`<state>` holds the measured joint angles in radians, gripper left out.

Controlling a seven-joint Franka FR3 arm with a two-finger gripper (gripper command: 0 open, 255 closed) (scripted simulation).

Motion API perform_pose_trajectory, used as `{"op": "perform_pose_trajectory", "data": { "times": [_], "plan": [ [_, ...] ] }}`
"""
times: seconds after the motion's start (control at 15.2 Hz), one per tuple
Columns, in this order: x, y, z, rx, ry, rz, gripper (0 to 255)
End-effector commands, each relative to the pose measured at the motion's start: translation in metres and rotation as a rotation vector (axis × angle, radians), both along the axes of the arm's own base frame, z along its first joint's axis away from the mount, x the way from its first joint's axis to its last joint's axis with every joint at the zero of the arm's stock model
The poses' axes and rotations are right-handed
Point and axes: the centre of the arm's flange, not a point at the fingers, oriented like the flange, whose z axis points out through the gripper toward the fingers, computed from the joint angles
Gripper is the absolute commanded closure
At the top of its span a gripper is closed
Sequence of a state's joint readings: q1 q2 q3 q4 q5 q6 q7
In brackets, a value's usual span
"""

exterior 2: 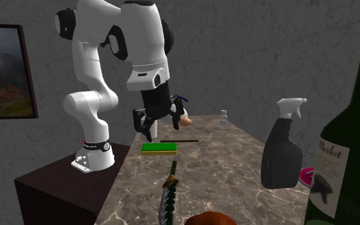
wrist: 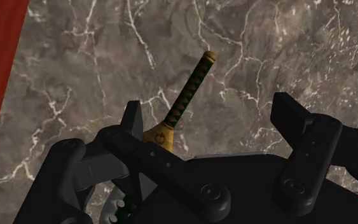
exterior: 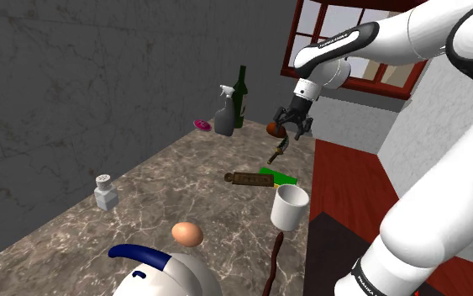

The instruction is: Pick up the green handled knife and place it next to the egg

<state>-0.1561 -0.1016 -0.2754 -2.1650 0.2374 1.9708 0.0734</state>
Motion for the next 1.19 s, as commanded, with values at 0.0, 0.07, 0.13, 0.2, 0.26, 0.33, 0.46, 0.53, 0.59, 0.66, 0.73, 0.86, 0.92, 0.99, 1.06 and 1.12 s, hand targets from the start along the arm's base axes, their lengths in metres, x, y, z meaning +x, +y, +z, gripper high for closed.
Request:
{"op": "perform_pose_trajectory", "data": {
  "times": [0.0, 0.07, 0.13, 0.2, 0.26, 0.33, 0.46, 0.53, 0.59, 0.66, 0.73, 0.86, 0.92, 0.99, 1.06, 1.12],
  "plan": [
    [0.008, -0.019, -0.015, 0.021, -0.005, -0.068, 0],
    [0.012, -0.03, -0.023, 0.031, -0.008, -0.1, 0],
    [0.017, -0.04, -0.03, 0.041, -0.01, -0.133, 0],
    [0.02, -0.051, -0.038, 0.051, -0.013, -0.166, 0],
    [0.024, -0.062, -0.045, 0.061, -0.016, -0.198, 0],
    [0.027, -0.072, -0.053, 0.071, -0.018, -0.231, 0],
    [0.033, -0.094, -0.069, 0.091, -0.023, -0.296, 0],
    [0.034, -0.1, -0.074, 0.097, -0.025, -0.315, 0],
    [0.035, -0.098, -0.079, 0.097, -0.025, -0.315, 0],
    [0.035, -0.097, -0.084, 0.097, -0.025, -0.315, 0],
    [0.036, -0.095, -0.089, 0.097, -0.025, -0.315, 0],
    [0.038, -0.091, -0.099, 0.097, -0.025, -0.315, 0],
    [0.038, -0.09, -0.104, 0.097, -0.025, -0.315, 0],
    [0.039, -0.088, -0.109, 0.097, -0.025, -0.315, 0],
    [0.04, -0.087, -0.111, 0.097, -0.025, -0.315, 0],
    [0.04, -0.087, -0.111, 0.097, -0.025, -0.315, 0]
  ]
}}
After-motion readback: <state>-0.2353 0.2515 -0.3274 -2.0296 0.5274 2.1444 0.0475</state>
